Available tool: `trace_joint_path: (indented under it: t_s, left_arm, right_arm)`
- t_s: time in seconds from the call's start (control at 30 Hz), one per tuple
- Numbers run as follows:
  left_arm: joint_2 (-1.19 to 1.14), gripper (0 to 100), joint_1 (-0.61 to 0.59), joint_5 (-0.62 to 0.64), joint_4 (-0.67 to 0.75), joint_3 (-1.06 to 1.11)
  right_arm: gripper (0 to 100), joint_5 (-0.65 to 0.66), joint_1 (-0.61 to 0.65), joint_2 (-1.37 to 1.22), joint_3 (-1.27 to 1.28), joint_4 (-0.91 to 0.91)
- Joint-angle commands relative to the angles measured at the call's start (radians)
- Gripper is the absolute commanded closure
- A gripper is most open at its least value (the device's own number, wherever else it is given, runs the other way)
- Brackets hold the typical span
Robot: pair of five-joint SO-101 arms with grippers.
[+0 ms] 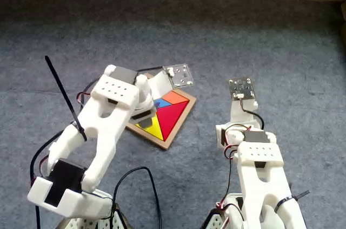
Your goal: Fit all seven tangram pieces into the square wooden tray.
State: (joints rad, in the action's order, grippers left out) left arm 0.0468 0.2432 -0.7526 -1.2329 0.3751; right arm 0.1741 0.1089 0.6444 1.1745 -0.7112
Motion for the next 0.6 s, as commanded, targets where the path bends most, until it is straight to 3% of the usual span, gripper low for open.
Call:
trace_joint_path:
  t_s: [0.0,0.4,0.57]
  left_arm:
    - [0.044,73,0.018,0.054,0.008,-0.018]
    - [0.044,73,0.033,0.057,0.006,0.002]
    - [0.044,76,0.097,0.051,0.046,0.113]
  right_arm:
    - [98.9,0.012,-0.008,0.028,-0.008,0.021]
    - [98.9,0.012,-0.008,0.028,-0.008,0.021]
    - [98.9,0.023,-0.008,0.028,-0.008,0.021]
